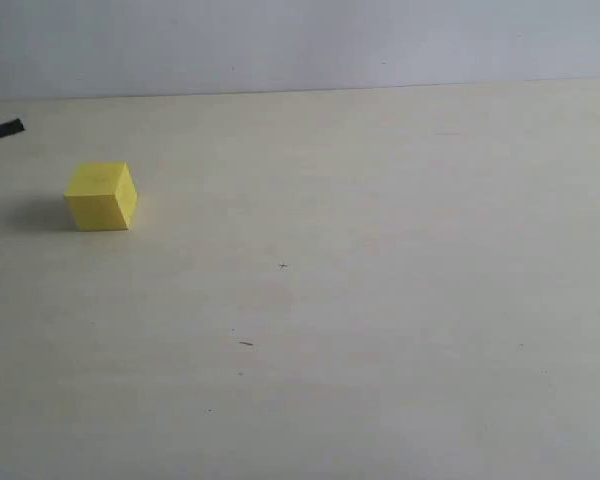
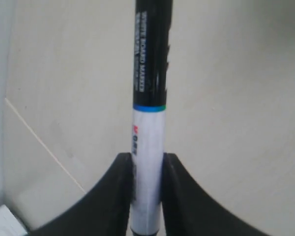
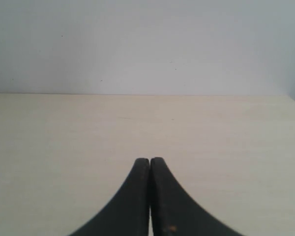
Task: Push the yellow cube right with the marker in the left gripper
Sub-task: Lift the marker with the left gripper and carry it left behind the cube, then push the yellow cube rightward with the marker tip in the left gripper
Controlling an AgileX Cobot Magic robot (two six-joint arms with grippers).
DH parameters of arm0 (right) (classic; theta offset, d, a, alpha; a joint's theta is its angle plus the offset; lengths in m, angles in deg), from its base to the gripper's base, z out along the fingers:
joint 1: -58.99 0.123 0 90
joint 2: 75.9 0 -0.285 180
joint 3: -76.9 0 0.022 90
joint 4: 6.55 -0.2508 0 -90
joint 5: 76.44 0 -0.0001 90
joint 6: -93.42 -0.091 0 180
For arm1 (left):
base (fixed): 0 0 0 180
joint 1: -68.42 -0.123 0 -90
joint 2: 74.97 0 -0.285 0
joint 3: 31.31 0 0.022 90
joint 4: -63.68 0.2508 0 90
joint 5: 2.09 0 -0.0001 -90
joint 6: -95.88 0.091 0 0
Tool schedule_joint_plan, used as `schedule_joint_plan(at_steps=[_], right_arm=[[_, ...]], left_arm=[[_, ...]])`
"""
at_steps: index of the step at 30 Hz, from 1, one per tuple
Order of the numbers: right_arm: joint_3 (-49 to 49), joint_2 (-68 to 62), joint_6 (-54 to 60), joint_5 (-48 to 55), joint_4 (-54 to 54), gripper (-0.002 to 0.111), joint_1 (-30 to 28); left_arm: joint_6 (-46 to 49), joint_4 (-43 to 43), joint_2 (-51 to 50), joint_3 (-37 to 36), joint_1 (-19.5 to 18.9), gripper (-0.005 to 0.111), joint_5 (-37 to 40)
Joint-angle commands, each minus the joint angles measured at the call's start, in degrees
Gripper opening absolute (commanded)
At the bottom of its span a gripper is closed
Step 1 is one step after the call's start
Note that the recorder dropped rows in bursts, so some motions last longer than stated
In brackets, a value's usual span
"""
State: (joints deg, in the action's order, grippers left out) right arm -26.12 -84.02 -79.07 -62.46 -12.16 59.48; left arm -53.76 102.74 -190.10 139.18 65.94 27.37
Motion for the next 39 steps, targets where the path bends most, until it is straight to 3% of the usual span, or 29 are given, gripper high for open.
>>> schedule_joint_plan(at_steps=[1,7,9,13,18,22,29,39], right_arm=[[0.2,0.3,-0.1,-0.4,0.1,0.0,-0.2],[0.2,0.3,-0.1,-0.4,0.1,0.0,-0.2],[0.2,0.3,-0.1,-0.4,0.1,0.0,-0.2],[0.2,0.3,-0.1,-0.4,0.2,0.0,-0.2],[0.2,0.3,-0.1,-0.4,0.2,0.0,-0.2],[0.2,0.3,-0.1,-0.4,0.2,0.0,-0.2],[0.2,0.3,-0.1,-0.4,0.0,0.0,-0.2],[0.2,0.3,-0.1,-0.4,0.0,0.0,-0.2]], left_arm=[[18.6,-2.1,-3.3,3.0,-0.3,0.0,0.3],[22.3,-13.3,-6.1,5.5,-0.3,0.0,-1.1],[33.1,-21.2,-6.0,5.8,-0.3,0.0,3.2],[37.7,-23.5,-6.0,8.7,-1.6,0.0,10.5],[54.1,-31.0,-6.5,10.5,-4.2,0.0,15.8],[56.7,-36.0,-8.4,11.3,-7.0,0.0,17.1],[62.3,-39.6,-12.1,12.9,-9.9,0.0,14.9],[73.1,-47.3,-12.8,12.9,-9.9,0.0,10.6]])
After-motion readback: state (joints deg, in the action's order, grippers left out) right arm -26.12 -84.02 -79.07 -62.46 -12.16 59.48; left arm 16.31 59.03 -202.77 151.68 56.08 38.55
